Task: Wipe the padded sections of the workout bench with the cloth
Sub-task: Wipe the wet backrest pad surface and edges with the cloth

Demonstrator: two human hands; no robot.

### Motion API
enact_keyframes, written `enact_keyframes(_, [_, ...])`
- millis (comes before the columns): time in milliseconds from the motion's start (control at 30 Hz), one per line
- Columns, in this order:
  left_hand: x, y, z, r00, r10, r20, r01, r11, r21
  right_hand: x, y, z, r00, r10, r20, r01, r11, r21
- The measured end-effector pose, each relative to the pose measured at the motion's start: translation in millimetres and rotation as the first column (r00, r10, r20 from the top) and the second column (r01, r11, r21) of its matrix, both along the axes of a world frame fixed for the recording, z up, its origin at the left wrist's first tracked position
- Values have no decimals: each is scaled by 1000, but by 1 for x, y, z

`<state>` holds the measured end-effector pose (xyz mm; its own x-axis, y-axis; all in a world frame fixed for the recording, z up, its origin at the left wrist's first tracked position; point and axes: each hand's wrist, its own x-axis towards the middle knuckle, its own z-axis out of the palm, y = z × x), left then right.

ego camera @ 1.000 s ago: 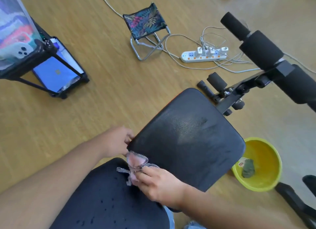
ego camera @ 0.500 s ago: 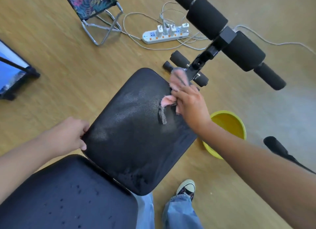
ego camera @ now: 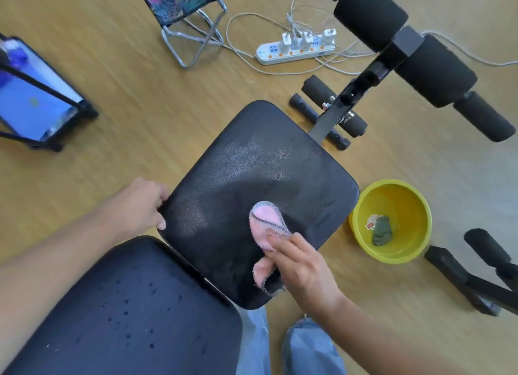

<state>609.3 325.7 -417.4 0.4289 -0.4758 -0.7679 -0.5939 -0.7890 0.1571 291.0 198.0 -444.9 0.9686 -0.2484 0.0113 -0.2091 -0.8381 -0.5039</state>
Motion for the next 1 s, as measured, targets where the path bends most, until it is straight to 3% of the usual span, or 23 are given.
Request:
enact_keyframes(67, [-5,5,0,1000,23,0,-23,1000,-16,-10,31,-6,998,18,-65,-17,1000,17])
enact_keyframes(133, [-7,11,1,999,31,-13,-31,999,-34,-10,59,-8,960,257,-108,-250,966,72])
enact_keyframes(267, [-1,16,4,999,9,-34,-12,998,-68,41,65,5,766,514,-385,-528,846,79])
enact_keyframes(333, [2,20,1,999,17,-40,-20,995,-95,77,64,12,582,697,-419,-697,693,183])
enact_keyframes(400, [8,27,-3,987,125,-105,-138,982,-125,122,64,10,490,752,-442,-817,572,68])
enact_keyframes(467, [18,32,0,950,269,-157,-293,943,-159,175,76,6,476,721,-504,-864,490,-115])
enact_keyframes(533, [28,36,7,919,387,-71,-393,897,-203,226,84,9,611,640,-466,-772,611,-172])
enact_keyframes(600, [32,39,15,924,342,169,-303,927,-221,269,65,14,761,468,-449,-560,824,-90])
enact_keyframes(667, [27,38,19,917,291,273,-232,946,-228,295,19,19,786,244,-567,-353,932,-87])
enact_keyframes(733, [22,32,20,931,353,94,-324,917,-234,299,-26,24,736,200,-647,-350,930,-111])
enact_keyframes(833, [11,14,20,861,435,-262,-485,857,-172,291,-79,37,753,171,-636,-344,926,-158])
enact_keyframes(900, [4,5,16,893,373,-253,-422,888,-180,292,-118,38,796,36,-605,-202,957,-209])
enact_keyframes(1000, [1,0,8,950,302,-85,-313,931,-189,275,-175,40,775,-161,-611,31,975,-218])
